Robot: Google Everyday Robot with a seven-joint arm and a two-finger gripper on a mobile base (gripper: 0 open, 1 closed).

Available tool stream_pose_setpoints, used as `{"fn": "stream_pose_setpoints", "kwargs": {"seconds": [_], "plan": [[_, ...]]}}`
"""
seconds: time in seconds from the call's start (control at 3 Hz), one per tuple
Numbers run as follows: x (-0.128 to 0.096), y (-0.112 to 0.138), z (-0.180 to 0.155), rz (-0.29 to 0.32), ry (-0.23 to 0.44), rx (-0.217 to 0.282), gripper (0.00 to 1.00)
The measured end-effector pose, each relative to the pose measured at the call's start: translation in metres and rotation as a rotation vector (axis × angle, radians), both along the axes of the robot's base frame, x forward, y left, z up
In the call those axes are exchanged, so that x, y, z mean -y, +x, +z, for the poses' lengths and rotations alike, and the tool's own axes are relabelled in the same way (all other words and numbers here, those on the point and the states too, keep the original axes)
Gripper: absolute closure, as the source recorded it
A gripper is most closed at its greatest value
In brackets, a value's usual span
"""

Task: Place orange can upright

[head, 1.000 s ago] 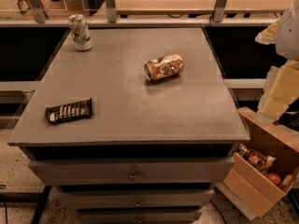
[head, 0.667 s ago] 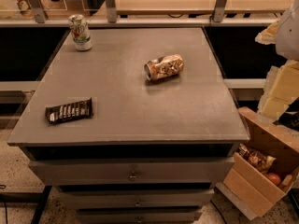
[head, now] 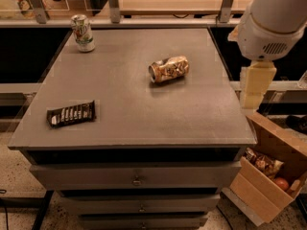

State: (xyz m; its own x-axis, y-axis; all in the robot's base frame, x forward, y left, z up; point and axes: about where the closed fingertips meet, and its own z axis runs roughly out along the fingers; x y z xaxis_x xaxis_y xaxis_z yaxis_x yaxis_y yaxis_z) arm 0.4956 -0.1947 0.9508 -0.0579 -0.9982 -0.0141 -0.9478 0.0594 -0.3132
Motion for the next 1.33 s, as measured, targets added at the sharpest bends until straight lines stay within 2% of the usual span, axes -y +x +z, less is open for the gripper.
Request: {"fn": "stream_pose_setpoints", "kwargs": {"seconds": [0.33,0.67,1.0,1.33], "plan": [[-0.017,0.045,-0.021,0.112,-0.095,0.028,0.0],[-0.029,0.076,-0.03,0.2,-0.135,0.053,0.0],[-0.049,0.098,-0.036,0.29,-0.126,0.069,0.0],[-0.071,0.114,-0.045,0.363,-0.084,0.058,0.0]]}}
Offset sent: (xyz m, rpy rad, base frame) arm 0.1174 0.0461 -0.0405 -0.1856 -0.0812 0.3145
